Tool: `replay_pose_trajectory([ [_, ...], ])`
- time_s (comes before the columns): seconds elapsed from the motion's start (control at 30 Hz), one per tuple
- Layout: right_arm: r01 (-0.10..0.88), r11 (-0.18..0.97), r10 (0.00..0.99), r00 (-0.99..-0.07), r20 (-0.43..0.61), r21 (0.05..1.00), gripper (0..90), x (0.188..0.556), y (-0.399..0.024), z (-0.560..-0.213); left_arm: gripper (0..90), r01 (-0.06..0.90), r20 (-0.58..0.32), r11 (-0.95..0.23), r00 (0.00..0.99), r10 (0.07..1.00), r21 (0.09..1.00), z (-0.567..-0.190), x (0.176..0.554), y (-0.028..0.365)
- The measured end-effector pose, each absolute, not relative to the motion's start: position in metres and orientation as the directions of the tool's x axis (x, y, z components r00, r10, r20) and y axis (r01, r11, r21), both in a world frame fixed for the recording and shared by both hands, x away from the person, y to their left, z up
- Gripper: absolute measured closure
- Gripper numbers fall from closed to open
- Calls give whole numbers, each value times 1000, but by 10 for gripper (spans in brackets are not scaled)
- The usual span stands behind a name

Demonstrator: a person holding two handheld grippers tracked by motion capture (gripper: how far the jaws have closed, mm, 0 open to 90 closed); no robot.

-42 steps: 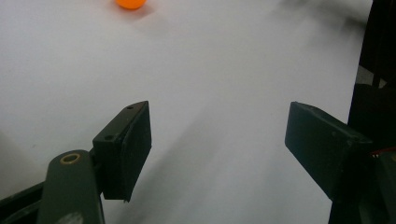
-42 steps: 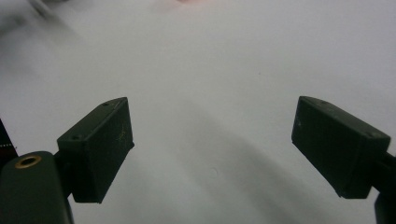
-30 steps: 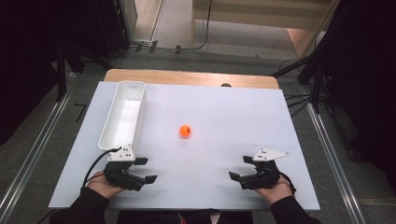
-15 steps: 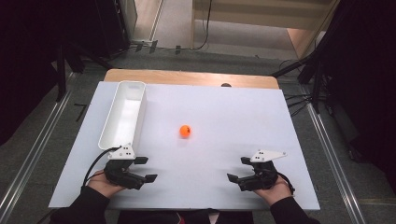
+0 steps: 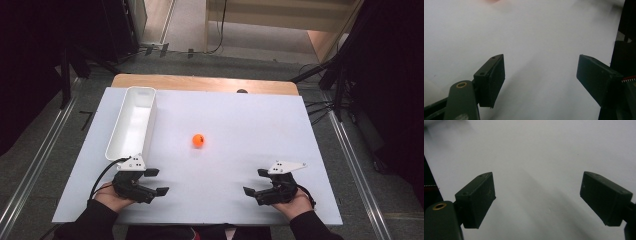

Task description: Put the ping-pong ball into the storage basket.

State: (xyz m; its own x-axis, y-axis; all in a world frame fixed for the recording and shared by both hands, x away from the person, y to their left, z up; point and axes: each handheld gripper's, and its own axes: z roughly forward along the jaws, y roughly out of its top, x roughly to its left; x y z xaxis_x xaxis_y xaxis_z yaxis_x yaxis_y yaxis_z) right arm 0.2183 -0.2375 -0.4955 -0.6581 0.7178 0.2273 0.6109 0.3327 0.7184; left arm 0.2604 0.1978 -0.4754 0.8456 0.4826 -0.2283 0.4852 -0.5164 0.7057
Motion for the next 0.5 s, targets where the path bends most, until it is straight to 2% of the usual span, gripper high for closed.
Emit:
replay_pose_trajectory([
  [0.5, 607, 330, 714, -661, 230, 723, 114, 220, -238, -494, 231, 491, -236, -512, 843, 483, 705, -474, 261, 198],
])
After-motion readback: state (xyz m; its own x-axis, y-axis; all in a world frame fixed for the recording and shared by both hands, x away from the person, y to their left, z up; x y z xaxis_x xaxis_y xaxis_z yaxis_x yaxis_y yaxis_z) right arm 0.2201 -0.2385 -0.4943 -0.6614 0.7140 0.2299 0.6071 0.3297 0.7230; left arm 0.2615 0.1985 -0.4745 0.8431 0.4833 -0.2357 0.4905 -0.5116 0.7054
